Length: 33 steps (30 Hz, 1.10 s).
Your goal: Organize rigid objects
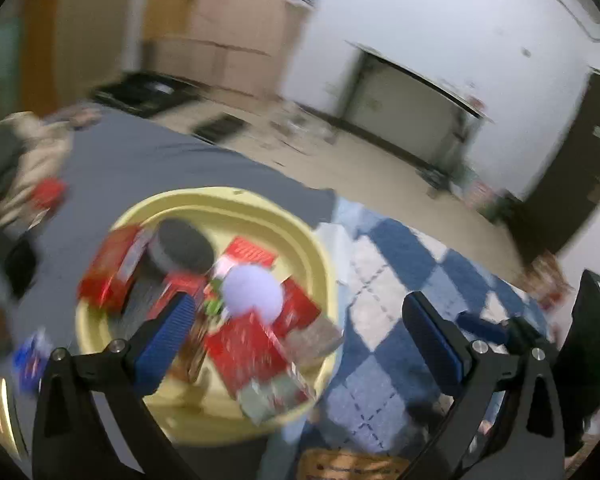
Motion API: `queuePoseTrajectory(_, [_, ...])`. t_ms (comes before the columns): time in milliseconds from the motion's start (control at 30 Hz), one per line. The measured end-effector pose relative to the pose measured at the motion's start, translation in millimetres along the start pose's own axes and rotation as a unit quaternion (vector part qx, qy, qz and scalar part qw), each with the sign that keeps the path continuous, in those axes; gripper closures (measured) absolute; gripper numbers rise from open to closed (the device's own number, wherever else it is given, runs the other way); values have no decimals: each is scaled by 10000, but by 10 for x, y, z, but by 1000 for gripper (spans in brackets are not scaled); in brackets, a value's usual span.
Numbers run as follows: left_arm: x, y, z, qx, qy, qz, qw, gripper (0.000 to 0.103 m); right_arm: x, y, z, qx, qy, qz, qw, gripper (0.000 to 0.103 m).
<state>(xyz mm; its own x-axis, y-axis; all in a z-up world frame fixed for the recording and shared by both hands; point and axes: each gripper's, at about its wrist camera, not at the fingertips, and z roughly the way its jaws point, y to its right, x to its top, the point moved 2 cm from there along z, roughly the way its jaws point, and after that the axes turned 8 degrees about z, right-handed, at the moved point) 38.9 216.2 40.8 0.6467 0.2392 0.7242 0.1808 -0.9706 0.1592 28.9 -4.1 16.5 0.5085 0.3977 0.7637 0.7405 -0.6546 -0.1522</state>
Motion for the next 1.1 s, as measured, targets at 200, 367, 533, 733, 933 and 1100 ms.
queuePoseTrajectory(200, [-832,409,-138,993,-234,-336,9942,0,-436,625,95,-653,-470,-243,9965,0])
queuePoseTrajectory(367, [-1249,584,82,1345,-474,-306,9893,0,-536,747,249,-452,-484,-226,9976,0])
queuePoseTrajectory(533, [-1401,500,285,1782,-456,-454,9819,0,-494,849,567,-228,-697,-525,9959,0])
queuePoseTrajectory(733, [-1397,357,545,1866,-434,-802,9782,0,-433,804,850,-418,-957,-1269,9864,0])
queuePoseTrajectory(933, [-1364,245,806,2254,-528,-1197,9655,0,-317,736,1162,-387,-950,-1509,9832,0])
queuePoseTrajectory(1100, [-1358,223,902,2545,-574,-1254,9572,0,-296,820,1421,-470,-1006,-1442,9833,0])
